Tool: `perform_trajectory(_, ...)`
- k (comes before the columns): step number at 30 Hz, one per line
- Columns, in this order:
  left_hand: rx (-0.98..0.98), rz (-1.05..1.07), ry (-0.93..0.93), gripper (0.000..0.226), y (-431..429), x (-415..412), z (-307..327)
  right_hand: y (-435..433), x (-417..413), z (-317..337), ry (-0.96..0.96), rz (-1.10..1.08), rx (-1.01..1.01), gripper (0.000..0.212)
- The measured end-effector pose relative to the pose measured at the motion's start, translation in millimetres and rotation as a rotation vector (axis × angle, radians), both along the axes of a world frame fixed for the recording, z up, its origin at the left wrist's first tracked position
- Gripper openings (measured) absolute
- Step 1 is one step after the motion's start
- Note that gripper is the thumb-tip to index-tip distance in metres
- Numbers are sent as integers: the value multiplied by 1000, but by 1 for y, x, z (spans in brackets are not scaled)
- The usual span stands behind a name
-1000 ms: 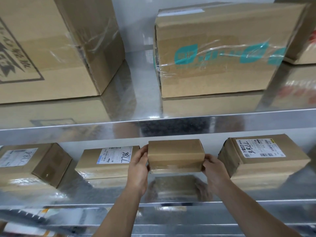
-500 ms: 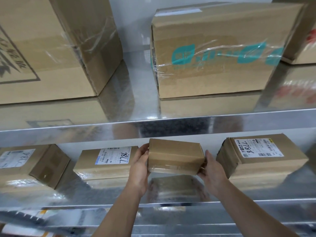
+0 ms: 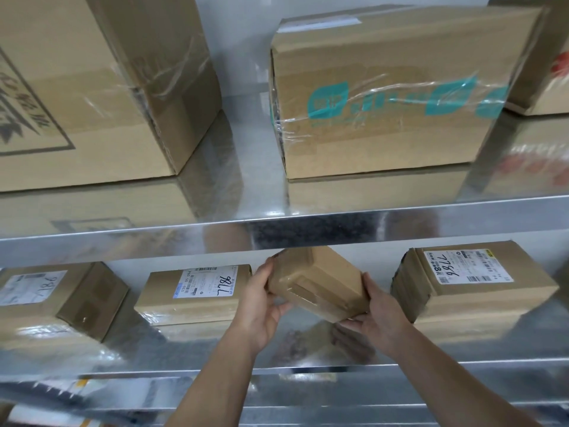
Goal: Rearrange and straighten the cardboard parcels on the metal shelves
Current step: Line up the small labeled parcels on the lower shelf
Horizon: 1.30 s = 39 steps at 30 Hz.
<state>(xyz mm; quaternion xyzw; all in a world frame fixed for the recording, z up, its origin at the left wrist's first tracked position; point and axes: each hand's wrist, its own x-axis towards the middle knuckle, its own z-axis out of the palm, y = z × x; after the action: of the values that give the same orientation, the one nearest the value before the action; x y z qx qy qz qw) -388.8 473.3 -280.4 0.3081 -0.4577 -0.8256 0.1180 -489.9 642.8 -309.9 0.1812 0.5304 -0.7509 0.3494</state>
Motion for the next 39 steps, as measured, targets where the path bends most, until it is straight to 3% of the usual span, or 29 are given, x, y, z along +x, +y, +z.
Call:
perform_trajectory(5, 125, 52, -7, 44, 1, 1, -7, 1, 2, 1, -46, -34, -50, 33)
perform_trajectory(8, 58, -5, -75, 32, 8, 1, -11, -2, 6, 4, -52, -13, -85, 33)
perform_trajectory(17, -8, -113, -160, 37, 27, 3, -9, -5, 15, -7, -48, 2, -50, 38)
perform_trajectory(23, -50, -170, -237, 37, 27, 6, -6, -4, 11, -18, 77, 139, 290, 39)
perform_trajectory(28, -23, -182, -272, 41, 24, 6, -8, -2, 7, -16, 389, 235, 598, 24)
perform_trajectory(39, -118, -198, -306, 44, 17, 5, -19, -3, 17, -4, 192, 195, 320, 39)
